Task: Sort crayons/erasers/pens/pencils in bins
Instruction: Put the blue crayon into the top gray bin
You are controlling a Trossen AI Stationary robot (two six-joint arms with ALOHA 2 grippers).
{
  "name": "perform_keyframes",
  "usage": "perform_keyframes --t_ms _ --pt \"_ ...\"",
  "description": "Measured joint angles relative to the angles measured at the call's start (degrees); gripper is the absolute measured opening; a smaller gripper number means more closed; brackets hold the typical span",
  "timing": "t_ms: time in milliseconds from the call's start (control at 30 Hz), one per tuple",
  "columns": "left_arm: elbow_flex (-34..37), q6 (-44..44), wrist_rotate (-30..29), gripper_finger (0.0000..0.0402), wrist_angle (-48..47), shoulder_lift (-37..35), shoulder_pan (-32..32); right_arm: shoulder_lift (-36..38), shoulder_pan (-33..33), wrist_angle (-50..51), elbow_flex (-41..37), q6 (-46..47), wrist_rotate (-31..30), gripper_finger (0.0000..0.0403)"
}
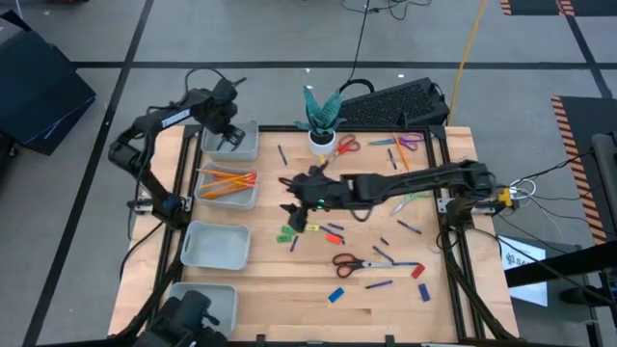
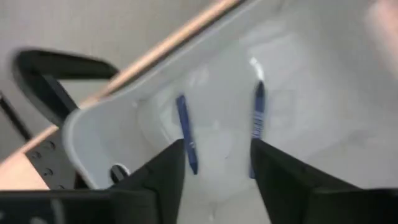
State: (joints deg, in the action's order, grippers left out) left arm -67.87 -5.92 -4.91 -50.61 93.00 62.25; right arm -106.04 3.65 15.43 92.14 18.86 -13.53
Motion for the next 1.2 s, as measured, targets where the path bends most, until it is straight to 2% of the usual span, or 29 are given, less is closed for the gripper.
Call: perform_keyframes --t_ms 133,267,433,600,733,833,1067,1200 --pt "-0.20 -0.15 6.29 0.0218 -0.45 -8.04 0.36 -5.72 -0.34 6.74 7.77 -5.57 0.13 0.0238" --pt "-0.19 -1.91 17.75 0.0222 -0.70 -17.33 -0.52 -7.22 1.26 15.28 9.74 -5.54 1.58 0.0237" --pt "0.84 -3.32 31.02 0.0223 -0.11 -27.01 -3.60 -6.84 3.86 30.63 7.69 2.36 1.55 0.0219" --pt "2.05 -5.78 37.89 0.0223 0.20 -33.47 -9.23 -6.91 5.35 31.66 0.60 11.95 1.71 0.0203" --pt "3.66 -5.75 40.65 0.0223 1.04 -36.92 -14.55 -6.93 4.56 31.62 -4.24 19.37 3.18 0.0202" --pt "5.28 -4.70 40.88 0.0223 1.23 -38.85 -18.26 -6.93 2.90 32.04 -7.34 20.90 4.67 0.0201" --pt "8.93 0.37 40.88 0.0223 1.55 -41.72 -25.50 -6.91 0.17 31.29 -12.05 14.08 7.76 0.0201" --pt "11.32 4.91 40.87 0.0223 5.48 -42.97 -29.34 -6.87 -0.30 29.32 -14.10 10.55 8.56 0.0201"
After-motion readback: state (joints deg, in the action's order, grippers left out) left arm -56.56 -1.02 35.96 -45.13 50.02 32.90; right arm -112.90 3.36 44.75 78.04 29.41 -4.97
